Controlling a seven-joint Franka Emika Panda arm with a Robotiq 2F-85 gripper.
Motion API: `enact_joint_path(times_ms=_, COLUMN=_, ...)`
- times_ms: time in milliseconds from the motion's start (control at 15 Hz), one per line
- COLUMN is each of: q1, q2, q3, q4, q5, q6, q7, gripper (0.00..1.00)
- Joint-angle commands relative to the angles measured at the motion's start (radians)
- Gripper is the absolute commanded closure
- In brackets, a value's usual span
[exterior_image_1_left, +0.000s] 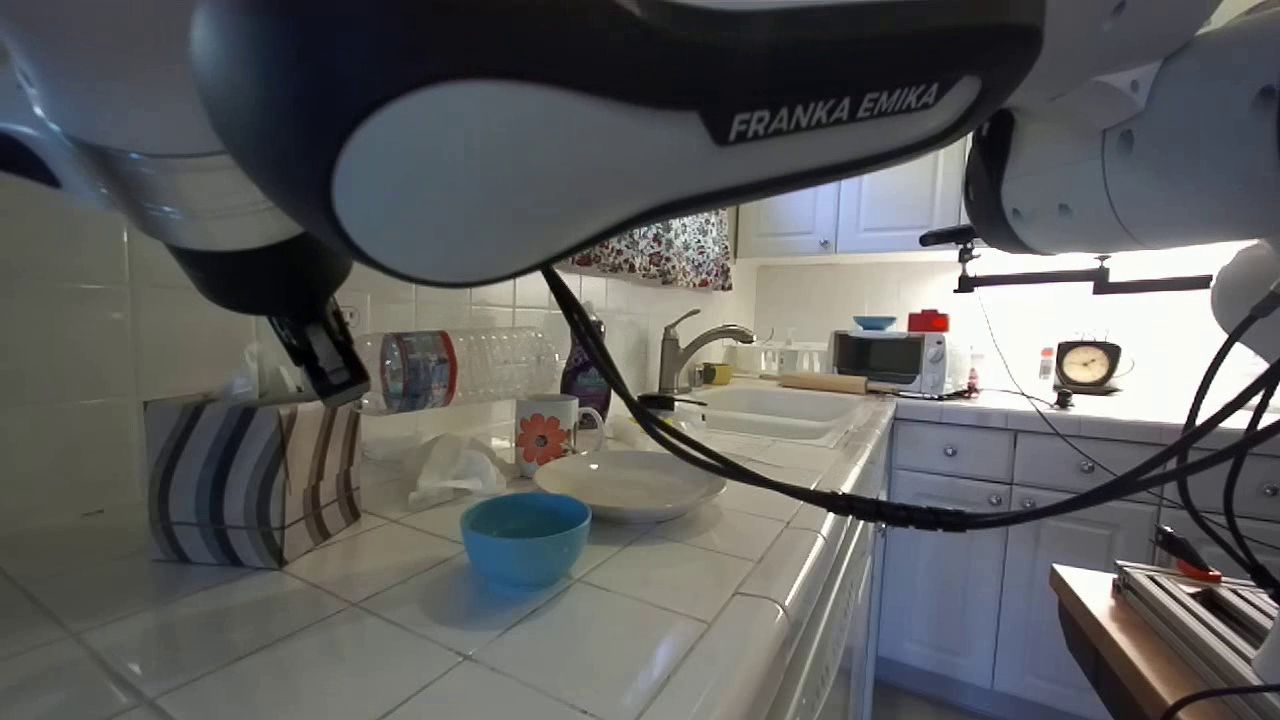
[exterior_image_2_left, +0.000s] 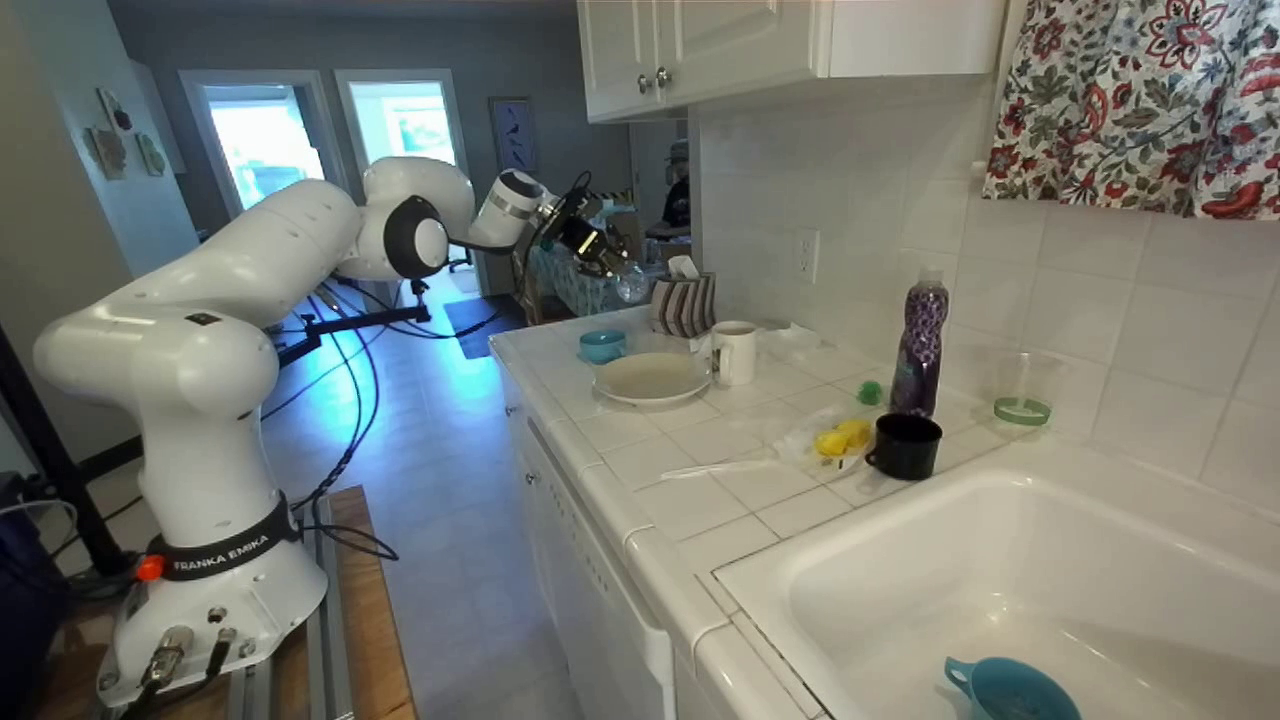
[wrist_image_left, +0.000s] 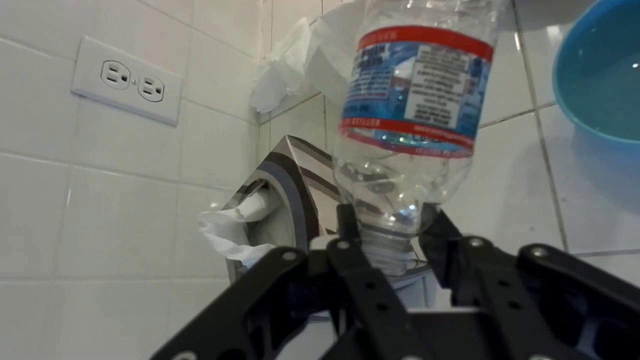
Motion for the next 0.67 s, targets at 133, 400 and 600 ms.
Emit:
enact_joint_path(times_ms=133, q1=-0.003, q2=-0.022, q3=-0.045, q4=-0.068, q5=-0.042, q6=0.088, q7=0.176, gripper=0.89)
enact_joint_path(times_ms=400, q1=0.000, q2=-0.017, q3=-0.085, q4=-0.069, q5=-0.070, q6=0.143, q7=0.199, gripper=0.89)
enact_joint_path(times_ms=600, q1=0.001, q2=-0.007, q3=-0.106, q4=-0.057, q5=-0.085, q6=0.185, q7=0.196, gripper=0.89)
